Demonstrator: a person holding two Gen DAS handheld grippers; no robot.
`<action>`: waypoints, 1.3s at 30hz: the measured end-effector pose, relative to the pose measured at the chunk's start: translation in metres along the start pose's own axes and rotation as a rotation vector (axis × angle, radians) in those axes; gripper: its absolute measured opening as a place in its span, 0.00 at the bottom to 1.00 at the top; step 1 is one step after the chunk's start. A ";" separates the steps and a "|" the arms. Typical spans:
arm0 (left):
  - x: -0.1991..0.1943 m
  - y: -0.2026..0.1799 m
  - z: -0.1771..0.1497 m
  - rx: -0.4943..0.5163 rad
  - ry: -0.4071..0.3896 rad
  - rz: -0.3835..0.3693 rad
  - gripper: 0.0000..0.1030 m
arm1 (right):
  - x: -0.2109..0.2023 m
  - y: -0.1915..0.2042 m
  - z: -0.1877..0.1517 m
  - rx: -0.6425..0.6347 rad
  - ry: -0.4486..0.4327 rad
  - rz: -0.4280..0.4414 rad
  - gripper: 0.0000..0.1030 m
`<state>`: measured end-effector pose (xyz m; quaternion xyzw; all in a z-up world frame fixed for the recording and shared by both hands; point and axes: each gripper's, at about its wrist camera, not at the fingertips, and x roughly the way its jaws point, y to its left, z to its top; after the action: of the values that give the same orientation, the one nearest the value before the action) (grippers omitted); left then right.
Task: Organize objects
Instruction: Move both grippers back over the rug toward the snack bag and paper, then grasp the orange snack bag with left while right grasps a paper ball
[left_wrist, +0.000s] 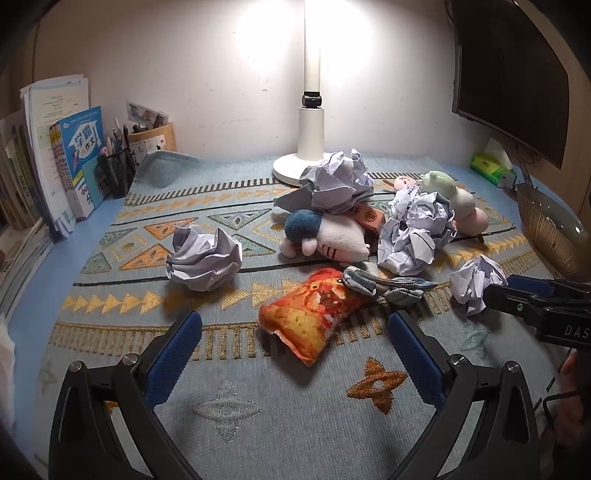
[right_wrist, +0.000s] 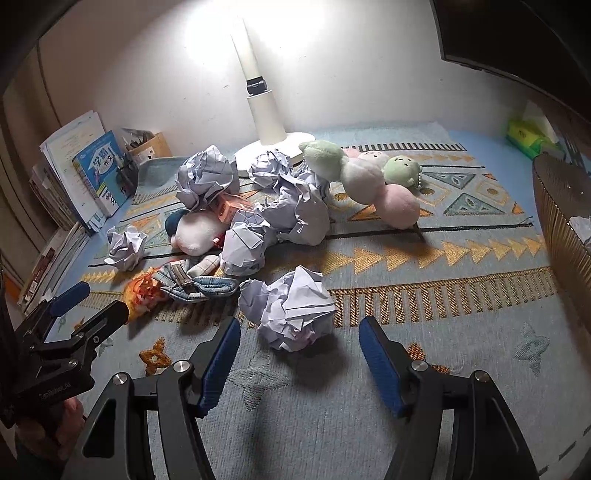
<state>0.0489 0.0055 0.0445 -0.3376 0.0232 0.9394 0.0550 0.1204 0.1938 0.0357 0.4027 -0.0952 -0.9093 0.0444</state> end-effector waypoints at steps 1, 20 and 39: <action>0.000 0.000 0.000 -0.001 -0.001 0.001 0.98 | 0.001 0.000 0.000 0.002 0.003 0.002 0.63; 0.002 0.003 -0.001 -0.023 0.002 0.005 0.98 | 0.009 0.001 -0.002 0.023 0.029 0.017 0.63; 0.031 -0.013 -0.001 0.069 0.157 0.015 0.98 | 0.019 0.007 0.002 0.001 0.069 -0.020 0.63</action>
<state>0.0273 0.0215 0.0242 -0.4081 0.0624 0.9090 0.0578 0.1067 0.1845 0.0246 0.4347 -0.0899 -0.8952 0.0382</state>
